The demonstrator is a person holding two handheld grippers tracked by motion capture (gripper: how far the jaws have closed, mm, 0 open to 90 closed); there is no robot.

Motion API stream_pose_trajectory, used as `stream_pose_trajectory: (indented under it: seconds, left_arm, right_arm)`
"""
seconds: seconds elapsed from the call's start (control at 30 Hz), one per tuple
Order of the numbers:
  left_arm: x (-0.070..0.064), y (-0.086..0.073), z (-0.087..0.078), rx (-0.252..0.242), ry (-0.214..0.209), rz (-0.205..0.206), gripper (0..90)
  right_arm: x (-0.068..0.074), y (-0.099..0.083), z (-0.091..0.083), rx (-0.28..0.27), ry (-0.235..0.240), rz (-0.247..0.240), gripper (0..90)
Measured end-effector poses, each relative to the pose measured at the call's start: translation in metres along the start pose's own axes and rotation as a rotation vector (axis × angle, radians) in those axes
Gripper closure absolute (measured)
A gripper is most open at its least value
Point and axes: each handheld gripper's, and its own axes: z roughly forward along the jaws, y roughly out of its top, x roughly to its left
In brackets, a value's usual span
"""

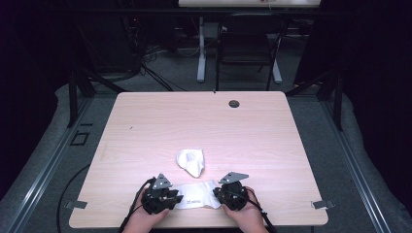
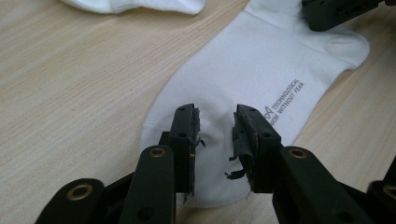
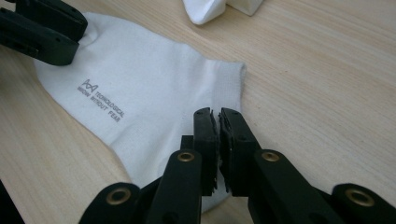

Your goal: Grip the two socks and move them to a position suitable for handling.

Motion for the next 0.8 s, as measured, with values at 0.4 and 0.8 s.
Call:
stream_pose_trajectory:
  seconds: [0.4,0.8]
  left_arm:
    - [0.0032,-0.0030,-0.0047,0.016,-0.014,-0.012,69.0]
    - [0.0013,-0.0043,-0.0064,0.018,-0.024,-0.024,67.2]
  right_arm:
    - [0.0053,-0.0071,-0.0088,0.031,-0.024,0.007,87.6]
    - [0.0082,-0.0085,-0.0100,0.034,-0.015,0.008,85.6]
